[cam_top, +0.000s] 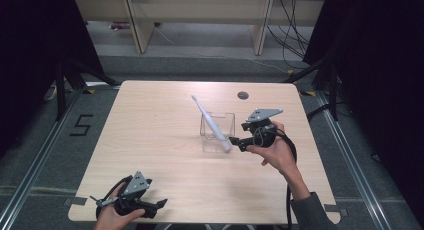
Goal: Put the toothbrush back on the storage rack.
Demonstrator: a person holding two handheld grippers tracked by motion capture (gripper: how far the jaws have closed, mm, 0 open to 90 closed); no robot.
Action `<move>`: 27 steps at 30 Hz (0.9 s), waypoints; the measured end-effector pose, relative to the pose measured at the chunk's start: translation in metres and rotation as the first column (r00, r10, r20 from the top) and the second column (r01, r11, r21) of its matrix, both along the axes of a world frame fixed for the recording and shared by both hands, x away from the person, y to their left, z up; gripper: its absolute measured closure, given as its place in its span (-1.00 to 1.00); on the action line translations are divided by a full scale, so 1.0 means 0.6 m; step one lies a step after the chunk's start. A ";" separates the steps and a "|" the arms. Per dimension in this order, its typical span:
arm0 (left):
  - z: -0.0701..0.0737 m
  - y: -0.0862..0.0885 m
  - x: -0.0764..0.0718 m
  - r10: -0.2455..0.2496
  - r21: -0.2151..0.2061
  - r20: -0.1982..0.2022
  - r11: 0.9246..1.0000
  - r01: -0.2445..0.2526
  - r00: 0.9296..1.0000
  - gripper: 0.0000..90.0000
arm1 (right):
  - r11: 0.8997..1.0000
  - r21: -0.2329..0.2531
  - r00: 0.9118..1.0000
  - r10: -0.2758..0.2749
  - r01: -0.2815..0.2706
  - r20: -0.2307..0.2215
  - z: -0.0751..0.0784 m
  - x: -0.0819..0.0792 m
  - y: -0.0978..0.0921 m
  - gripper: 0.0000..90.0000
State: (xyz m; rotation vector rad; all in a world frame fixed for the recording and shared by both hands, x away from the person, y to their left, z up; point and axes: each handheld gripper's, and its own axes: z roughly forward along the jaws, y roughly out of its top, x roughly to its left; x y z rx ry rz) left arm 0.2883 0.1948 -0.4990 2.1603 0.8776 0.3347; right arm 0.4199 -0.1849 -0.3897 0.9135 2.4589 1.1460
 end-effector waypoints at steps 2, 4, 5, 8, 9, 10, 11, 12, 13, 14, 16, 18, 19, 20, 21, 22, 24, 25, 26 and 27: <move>0.000 0.001 0.001 -0.005 0.008 0.003 1.000 0.005 1.000 -0.67 | 1.000 -0.005 1.000 0.006 -0.006 0.010 -0.001 -0.001 -0.003 -0.31; 0.000 0.001 0.001 -0.005 0.009 0.004 1.000 0.005 1.000 -0.67 | 1.000 -0.001 1.000 -0.009 0.009 0.008 -0.003 -0.005 -0.005 -0.31; -0.001 0.001 0.001 -0.004 0.007 0.003 1.000 0.004 1.000 -0.67 | 1.000 -0.012 1.000 0.000 0.000 0.012 -0.003 -0.005 -0.007 -0.31; -0.001 0.001 0.001 -0.004 0.008 0.003 1.000 0.004 1.000 -0.67 | 1.000 -0.001 1.000 -0.022 0.022 -0.004 -0.006 -0.012 -0.011 -0.32; 0.000 0.001 0.001 -0.004 0.010 0.001 1.000 0.004 1.000 -0.67 | 1.000 -0.001 1.000 -0.022 0.022 -0.004 -0.006 -0.012 -0.011 -0.32; -0.001 0.001 0.001 -0.004 0.007 0.002 1.000 0.004 1.000 -0.67 | 1.000 -0.002 1.000 -0.005 0.005 0.007 -0.008 -0.013 -0.015 -0.33; -0.001 0.001 0.001 -0.004 0.006 0.002 1.000 0.004 1.000 -0.67 | 1.000 -0.002 1.000 -0.005 0.005 0.007 -0.008 -0.013 -0.015 -0.33; -0.001 0.001 0.001 -0.003 0.009 0.003 1.000 0.003 1.000 -0.67 | 1.000 -0.004 1.000 -0.020 0.020 0.004 -0.008 -0.015 -0.017 -0.33; -0.001 0.001 0.001 -0.004 0.008 0.002 1.000 0.004 1.000 -0.67 | 1.000 -0.001 1.000 -0.002 0.002 0.011 -0.010 -0.014 -0.019 -0.33; -0.001 0.001 0.001 -0.005 0.010 0.004 1.000 0.004 1.000 -0.67 | 1.000 0.003 1.000 -0.019 0.019 0.011 -0.012 -0.017 -0.021 -0.33; 0.000 0.001 0.002 -0.006 0.010 0.004 1.000 0.006 1.000 -0.67 | 0.999 0.002 0.999 -0.032 0.032 0.001 -0.013 -0.021 -0.026 -0.34; 0.000 0.001 0.001 -0.004 0.011 0.000 1.000 0.004 1.000 -0.67 | 1.000 -0.005 1.000 -0.024 0.025 0.015 -0.015 -0.022 -0.030 -0.35; 0.000 0.001 0.001 -0.004 0.011 0.000 1.000 0.004 1.000 -0.67 | 1.000 -0.005 1.000 -0.024 0.025 0.015 -0.015 -0.022 -0.030 -0.35; -0.001 0.001 0.001 -0.005 0.010 0.002 1.000 0.005 1.000 -0.67 | 1.000 0.000 1.000 -0.026 0.026 0.011 -0.017 -0.025 -0.032 -0.35; -0.001 0.001 0.001 -0.004 0.007 0.003 1.000 0.004 1.000 -0.67 | 1.000 -0.005 1.000 -0.019 0.020 0.020 -0.018 -0.026 -0.034 -0.35; 0.000 0.001 0.001 -0.004 0.013 0.000 1.000 0.004 1.000 -0.67 | 1.000 0.000 1.000 -0.023 0.023 0.002 -0.019 -0.028 -0.035 -0.36; 0.000 0.001 0.001 -0.004 0.012 -0.001 1.000 0.004 1.000 -0.67 | 1.000 0.002 1.000 -0.022 0.022 0.006 -0.020 -0.031 -0.037 -0.37; 0.000 0.001 0.001 -0.003 0.012 -0.001 1.000 0.003 1.000 -0.67 | 1.000 0.002 1.000 -0.022 0.022 0.008 -0.020 -0.032 -0.038 -0.37; 0.000 0.001 0.001 -0.004 0.012 -0.001 1.000 0.004 1.000 -0.67 | 0.999 0.006 0.999 -0.036 0.036 0.012 -0.021 -0.034 -0.038 -0.37; 0.000 0.001 0.001 -0.004 0.012 -0.001 1.000 0.004 1.000 -0.67 | 0.999 0.006 0.999 -0.036 0.036 0.012 -0.021 -0.034 -0.038 -0.37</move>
